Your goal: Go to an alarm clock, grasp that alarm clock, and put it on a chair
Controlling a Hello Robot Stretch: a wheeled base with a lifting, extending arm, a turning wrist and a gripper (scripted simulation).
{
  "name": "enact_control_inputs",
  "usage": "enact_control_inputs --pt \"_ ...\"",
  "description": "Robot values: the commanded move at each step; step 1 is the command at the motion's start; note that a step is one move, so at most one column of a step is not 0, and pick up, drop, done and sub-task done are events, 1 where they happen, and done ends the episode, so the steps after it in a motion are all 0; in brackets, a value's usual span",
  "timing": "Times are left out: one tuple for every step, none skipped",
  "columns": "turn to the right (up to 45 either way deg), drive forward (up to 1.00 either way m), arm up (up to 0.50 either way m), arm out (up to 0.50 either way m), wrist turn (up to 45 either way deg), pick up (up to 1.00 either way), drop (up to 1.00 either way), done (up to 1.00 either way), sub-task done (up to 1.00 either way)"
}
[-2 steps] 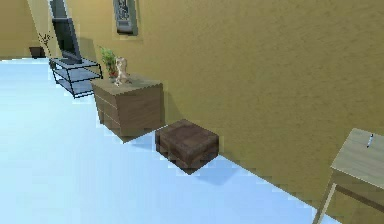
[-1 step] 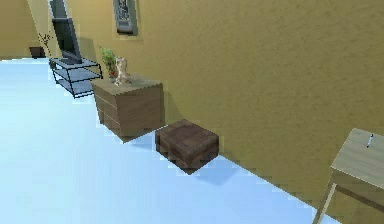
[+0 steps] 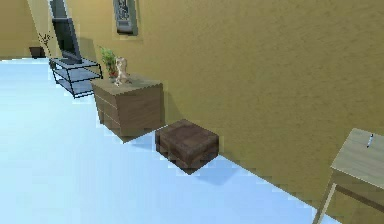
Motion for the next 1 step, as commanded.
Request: enact_control_inputs --pt "0.0 0.0 0.0 0.0 0.0 0.0 0.0 1.0 0.0"
